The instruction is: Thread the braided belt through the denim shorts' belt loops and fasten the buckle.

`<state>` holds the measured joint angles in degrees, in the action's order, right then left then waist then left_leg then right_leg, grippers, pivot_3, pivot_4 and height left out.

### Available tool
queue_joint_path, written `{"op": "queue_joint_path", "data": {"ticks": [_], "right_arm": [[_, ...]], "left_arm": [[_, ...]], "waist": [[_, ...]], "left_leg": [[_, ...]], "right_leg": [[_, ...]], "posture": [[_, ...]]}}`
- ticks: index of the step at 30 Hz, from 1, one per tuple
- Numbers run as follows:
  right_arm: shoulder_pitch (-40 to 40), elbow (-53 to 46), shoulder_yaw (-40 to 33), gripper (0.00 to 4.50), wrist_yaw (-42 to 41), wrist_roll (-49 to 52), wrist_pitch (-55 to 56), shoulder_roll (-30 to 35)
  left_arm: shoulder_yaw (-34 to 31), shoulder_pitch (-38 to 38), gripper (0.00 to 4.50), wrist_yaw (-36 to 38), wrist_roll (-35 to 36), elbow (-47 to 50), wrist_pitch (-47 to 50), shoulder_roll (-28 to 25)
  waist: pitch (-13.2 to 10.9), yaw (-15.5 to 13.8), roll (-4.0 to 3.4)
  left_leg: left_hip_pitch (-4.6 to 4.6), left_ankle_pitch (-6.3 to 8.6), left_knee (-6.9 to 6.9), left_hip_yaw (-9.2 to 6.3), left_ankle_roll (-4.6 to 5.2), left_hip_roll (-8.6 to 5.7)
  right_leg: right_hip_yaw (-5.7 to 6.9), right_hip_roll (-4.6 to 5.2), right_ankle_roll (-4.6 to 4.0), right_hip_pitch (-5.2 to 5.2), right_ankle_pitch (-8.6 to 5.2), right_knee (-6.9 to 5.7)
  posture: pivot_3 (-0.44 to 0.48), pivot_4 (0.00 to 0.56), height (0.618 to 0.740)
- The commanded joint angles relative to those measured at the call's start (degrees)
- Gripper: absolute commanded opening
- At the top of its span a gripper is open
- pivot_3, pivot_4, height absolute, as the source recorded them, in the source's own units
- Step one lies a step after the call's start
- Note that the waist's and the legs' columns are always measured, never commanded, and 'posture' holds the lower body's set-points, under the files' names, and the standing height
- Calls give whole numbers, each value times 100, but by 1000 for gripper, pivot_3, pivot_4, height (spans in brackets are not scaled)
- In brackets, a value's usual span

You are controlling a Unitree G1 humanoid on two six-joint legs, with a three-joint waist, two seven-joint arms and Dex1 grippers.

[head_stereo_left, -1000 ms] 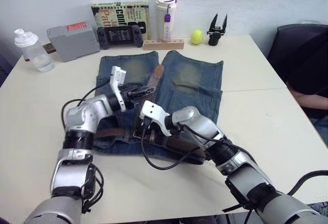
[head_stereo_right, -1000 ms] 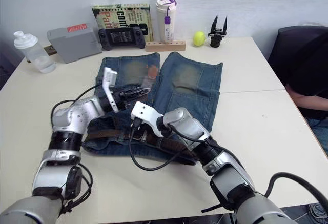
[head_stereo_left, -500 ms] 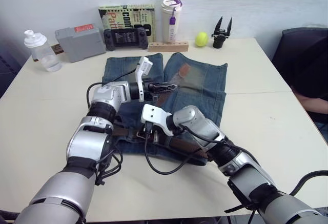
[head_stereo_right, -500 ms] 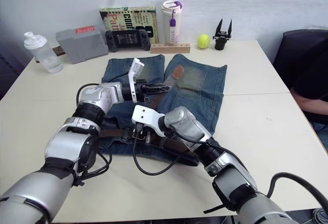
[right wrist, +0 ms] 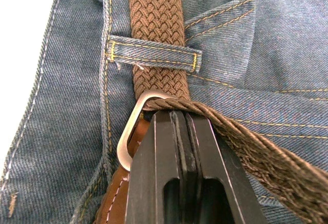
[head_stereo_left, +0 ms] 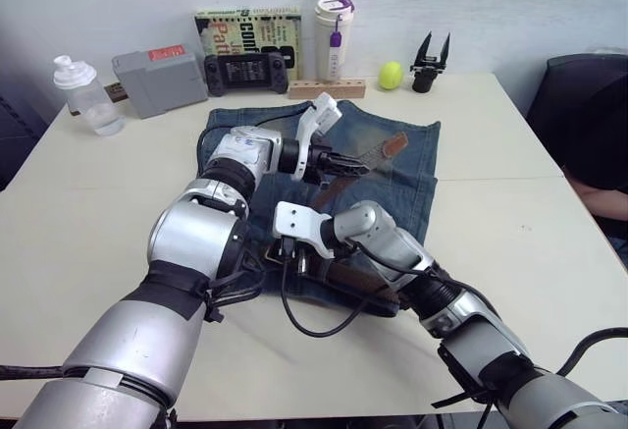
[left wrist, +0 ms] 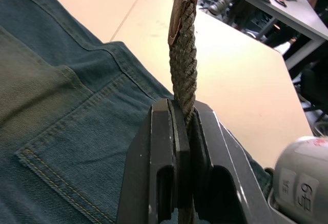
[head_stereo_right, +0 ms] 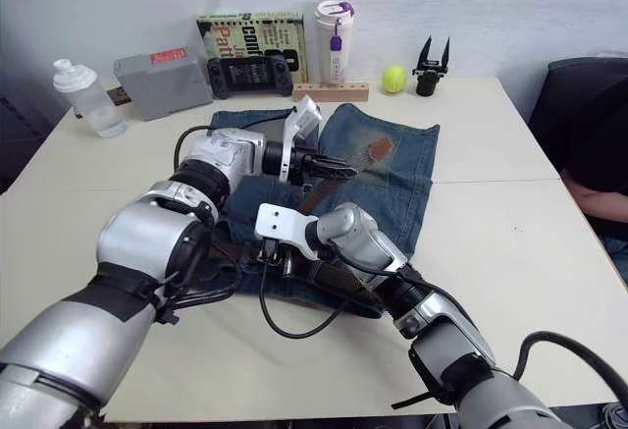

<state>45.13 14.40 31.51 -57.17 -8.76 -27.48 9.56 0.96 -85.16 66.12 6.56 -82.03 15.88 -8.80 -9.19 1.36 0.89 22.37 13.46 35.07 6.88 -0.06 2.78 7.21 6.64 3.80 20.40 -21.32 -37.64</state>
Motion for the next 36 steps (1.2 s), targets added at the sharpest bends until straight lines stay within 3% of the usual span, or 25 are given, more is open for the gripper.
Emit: {"op": "queue_joint_path", "data": {"ticks": [1,7,12,16,20,24,29,32,34,35,36], "right_arm": [[-1024,1396,1269,19,-285,-380,-413,-281],[-1024,1002,464,19,-94,68,-827,-271],[-1105,-109,-437,19,41,565,-1466,-130],[-1397,-1264,-1276,19,177,1105,-1906,233],[-1800,-2597,-2337,19,241,2086,-2804,630],[-1862,-3451,-3313,19,366,2975,-3405,866],[-1916,-3916,-3612,19,518,3215,-3243,1492],[-1883,-4054,-3369,836,653,2834,-2405,1945],[-1858,-4159,-2997,1763,607,2524,-1861,2310],[-1820,-4193,-2898,2613,698,2417,-1659,2370],[-1775,-4219,-2804,2724,737,2354,-1511,2426]], "left_arm": [[-946,-1620,0,-83,863,977,-780,510],[-233,-828,0,130,124,1445,-1379,146],[-15,145,0,488,-99,2065,-1323,-290],[393,1518,0,1005,-448,3225,-2051,-987],[478,2542,0,1260,-379,4172,-2009,-1635],[490,2803,0,1225,-292,4555,-1962,-1799],[480,2969,0,1271,-181,4939,-1948,-1891],[518,3227,0,1321,-89,5400,-1902,-1984],[581,3383,0,1354,-69,5682,-1864,-2038],[617,3449,0,1338,-98,5778,-1881,-2060],[649,3496,0,1317,-131,5841,-1908,-2080]], "waist": [[-1,-7,1],[-2,-50,2],[-20,-93,0],[-52,-92,-2],[-107,-130,-1],[-178,-152,23],[-224,-121,24],[-233,-97,20],[-240,-97,13],[-241,-102,15],[-241,-102,16]], "left_leg": [[2,0,0,0,0,0],[2,-1,2,-1,2,-2],[39,-6,2,1,4,-1],[119,-31,7,7,33,-6],[186,-38,29,4,32,-8],[215,-17,60,-8,68,-15],[251,-5,106,-14,88,-18],[248,-3,103,-11,93,-16],[244,-11,99,-7,78,-7],[244,-15,97,-2,73,-7],[244,-16,100,-2,72,-6]], "right_leg": [[1,0,0,0,0,0],[2,2,0,1,1,0],[3,0,-16,20,10,-3],[1,-1,-18,89,12,-1],[16,-7,-19,120,12,11],[32,-3,-18,115,12,22],[37,0,18,124,32,33],[34,-1,20,127,33,46],[34,-11,20,131,33,43],[28,-12,18,141,32,31],[29,-13,17,141,31,28]], "posture": [[0,150,713],[0,150,713],[0,150,713],[0,150,713],[0,150,713],[0,150,713],[0,150,713],[0,150,713],[0,150,713],[0,150,713],[0,150,713]]}}
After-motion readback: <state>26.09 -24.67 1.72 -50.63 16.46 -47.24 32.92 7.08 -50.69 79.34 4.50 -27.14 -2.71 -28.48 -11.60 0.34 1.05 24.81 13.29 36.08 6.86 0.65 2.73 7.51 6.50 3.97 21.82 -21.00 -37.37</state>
